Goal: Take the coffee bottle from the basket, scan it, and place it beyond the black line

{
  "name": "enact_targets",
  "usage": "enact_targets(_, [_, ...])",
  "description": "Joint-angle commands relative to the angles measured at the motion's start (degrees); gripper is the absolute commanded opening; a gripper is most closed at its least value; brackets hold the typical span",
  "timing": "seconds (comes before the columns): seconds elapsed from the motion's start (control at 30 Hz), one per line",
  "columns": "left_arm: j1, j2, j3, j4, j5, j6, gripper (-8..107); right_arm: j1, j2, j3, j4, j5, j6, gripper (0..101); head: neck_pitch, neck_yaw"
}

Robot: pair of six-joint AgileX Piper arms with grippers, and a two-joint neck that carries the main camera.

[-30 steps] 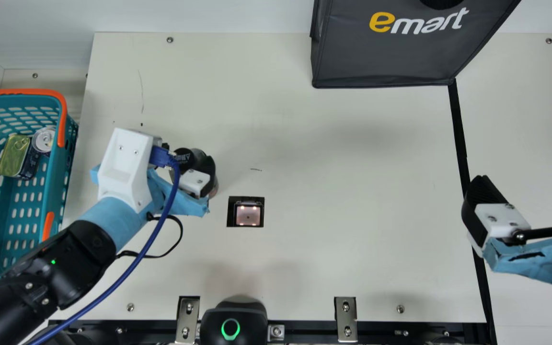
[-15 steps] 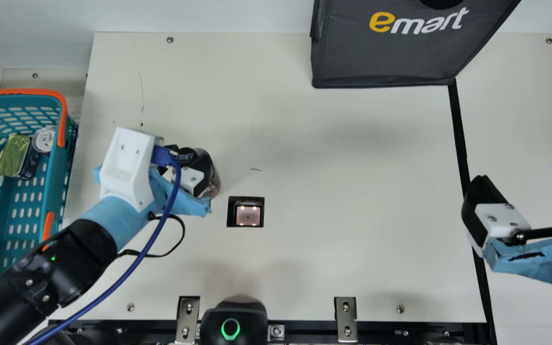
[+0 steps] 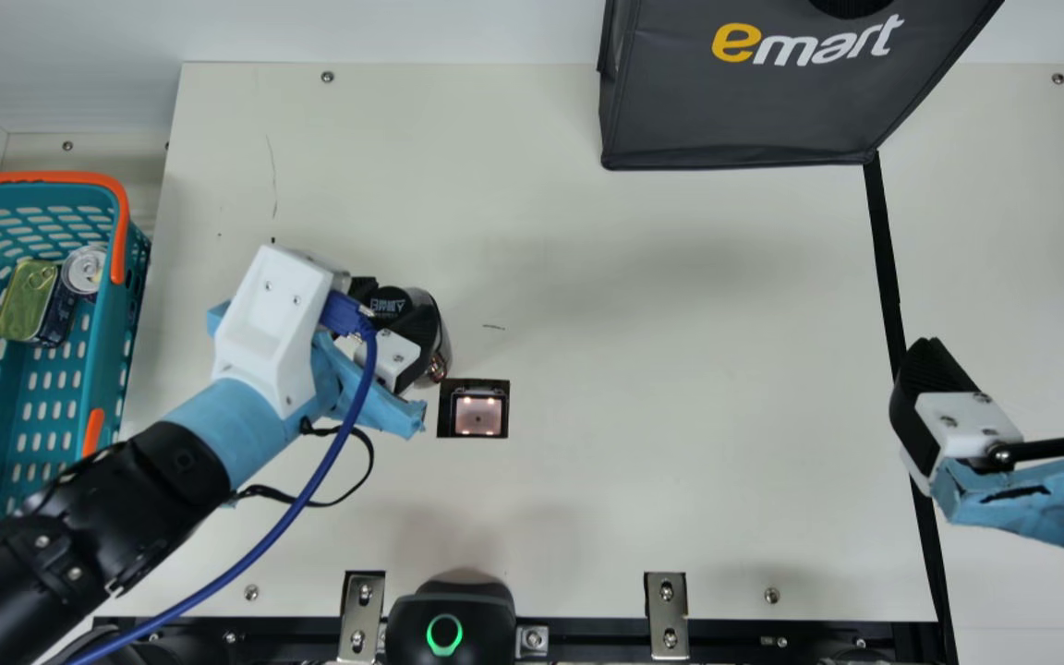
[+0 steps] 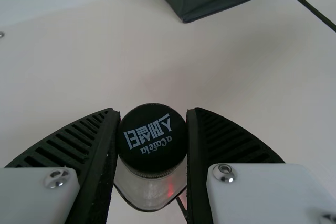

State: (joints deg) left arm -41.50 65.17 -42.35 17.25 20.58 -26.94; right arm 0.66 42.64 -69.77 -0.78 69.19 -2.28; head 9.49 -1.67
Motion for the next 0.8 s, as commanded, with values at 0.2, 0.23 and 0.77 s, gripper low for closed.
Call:
enact_targets(0.2, [0.5, -0.6, -2.3, -11.3, 1.2, 17.9, 10, 0.0, 0.0, 0.0, 0.0, 0.0, 0.0, 91, -1.6, 0.1])
enact_targets(0.23, [0.6, -0.6, -2.6, -12.6, 1.3, 19.6, 10, 0.0, 0.0, 0.0, 0.0, 0.0, 0.0, 91, -1.6, 0.1])
enact_targets(0.77, [5.0, -0.3, -7.0, -40.4, 6.3, 52.7, 10, 0.0, 0.0, 0.0, 0.0, 0.0, 0.0, 91, -1.6, 0.1])
